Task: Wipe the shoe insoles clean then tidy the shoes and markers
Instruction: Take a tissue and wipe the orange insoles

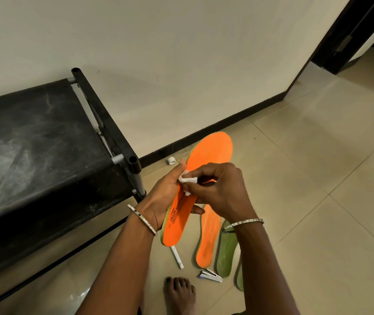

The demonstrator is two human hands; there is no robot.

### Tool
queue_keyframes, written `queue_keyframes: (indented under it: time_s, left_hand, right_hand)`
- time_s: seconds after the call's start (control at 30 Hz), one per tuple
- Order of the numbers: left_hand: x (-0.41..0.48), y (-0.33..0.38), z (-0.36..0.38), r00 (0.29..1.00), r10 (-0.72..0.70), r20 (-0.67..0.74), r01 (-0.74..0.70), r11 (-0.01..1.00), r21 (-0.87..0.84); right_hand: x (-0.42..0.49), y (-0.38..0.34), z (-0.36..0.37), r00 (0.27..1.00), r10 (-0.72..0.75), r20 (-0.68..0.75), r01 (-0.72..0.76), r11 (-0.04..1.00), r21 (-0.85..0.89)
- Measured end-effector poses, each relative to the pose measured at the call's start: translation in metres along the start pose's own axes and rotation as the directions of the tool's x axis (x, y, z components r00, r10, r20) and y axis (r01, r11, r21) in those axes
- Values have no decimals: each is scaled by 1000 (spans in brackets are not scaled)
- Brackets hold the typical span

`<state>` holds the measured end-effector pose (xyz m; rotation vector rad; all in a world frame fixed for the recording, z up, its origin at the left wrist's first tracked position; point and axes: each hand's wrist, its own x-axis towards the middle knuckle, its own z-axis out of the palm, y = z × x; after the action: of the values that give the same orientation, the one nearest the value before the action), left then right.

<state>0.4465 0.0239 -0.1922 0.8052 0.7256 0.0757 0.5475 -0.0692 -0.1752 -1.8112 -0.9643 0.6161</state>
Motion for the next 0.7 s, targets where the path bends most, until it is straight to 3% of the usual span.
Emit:
queue_keyframes:
  time_s: [0.1,0.2,0.33,0.4,0.5,0.57,0.63,0.7]
  left_hand:
    - [1,0,-2,1000,2,-17,-1,999,35]
    - [-4,0,-2,996,-22,89,18,999,41]
    - [-6,0,0,986,-58,156,46,996,76]
    - [-5,0,1,988,-47,148,36,996,76]
    - [-1,-2,-1,996,-10,86,6,999,48]
    - [1,-2,-2,998,6,62,-9,999,51]
    - [0,-3,-3,997,0,81,-6,998,66]
    - [2,-4,-6,993,-27,117,19,997,73]
  right_hand:
    - [0,-2,1,1000,16,-23,-16,1000,11]
    - [2,4,-1,969,-53,-241,22,991,-128]
    - [7,17,-5,849,-115,-515,-10,972,-233]
    - [6,17,-4,859,-133,-495,13,971,-239]
    - [4,11,1,961,-86,-264,42,985,-168]
    - [3,7,2,990,-33,-135,19,995,-102]
    - [4,8,0,988,-65,-141,43,987,-155]
    - [4,9,-2,958,-115,-262,57,974,-218]
